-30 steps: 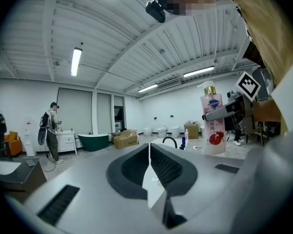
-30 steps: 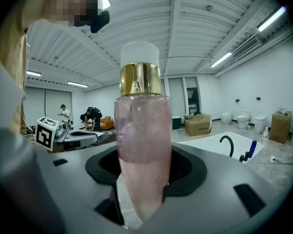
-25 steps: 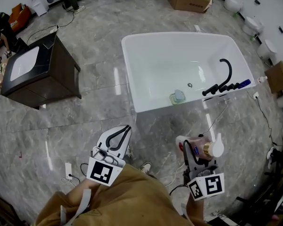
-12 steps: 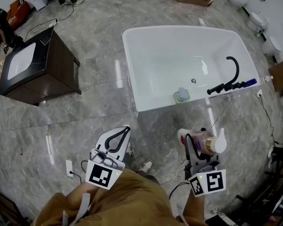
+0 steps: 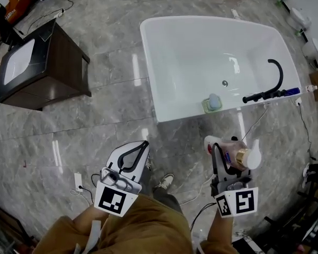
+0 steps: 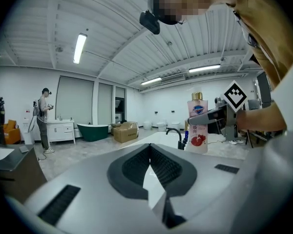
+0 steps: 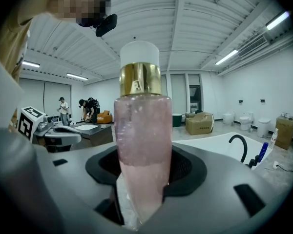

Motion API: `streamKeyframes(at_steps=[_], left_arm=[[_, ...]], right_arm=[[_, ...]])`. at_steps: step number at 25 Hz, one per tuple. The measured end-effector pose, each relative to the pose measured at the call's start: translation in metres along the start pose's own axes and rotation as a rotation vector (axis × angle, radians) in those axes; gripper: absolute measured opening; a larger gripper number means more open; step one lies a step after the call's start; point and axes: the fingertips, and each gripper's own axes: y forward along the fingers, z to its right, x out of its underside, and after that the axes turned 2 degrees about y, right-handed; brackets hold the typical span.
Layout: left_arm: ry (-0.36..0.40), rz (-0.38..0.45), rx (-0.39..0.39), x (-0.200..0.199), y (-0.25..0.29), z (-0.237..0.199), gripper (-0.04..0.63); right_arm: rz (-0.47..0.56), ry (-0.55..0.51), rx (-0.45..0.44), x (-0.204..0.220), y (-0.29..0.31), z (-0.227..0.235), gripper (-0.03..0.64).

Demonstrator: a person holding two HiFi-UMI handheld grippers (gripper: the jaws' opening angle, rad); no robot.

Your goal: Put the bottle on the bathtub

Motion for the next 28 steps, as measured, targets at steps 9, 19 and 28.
streamKeyframes(at_steps=[9,19,28], left_arm=[[-0.046,-0.03,-0.002,0.032,0.016,-0.013,0.008],[-0.062,-0.034,0.014,0.069,0.044,-0.023,0.008],[-0.085,-0.051,0.015,0.095,0.061,-0.029,0.008]], right_arm=[[0.005,-0.018,0.0,0.026,0.043,0.004,0.232],[0.006,-0.021,0.011,0.069,0.092,0.015,0.232],[0.002,-0.036,0.01,0.103,0.125,0.024,0.232]])
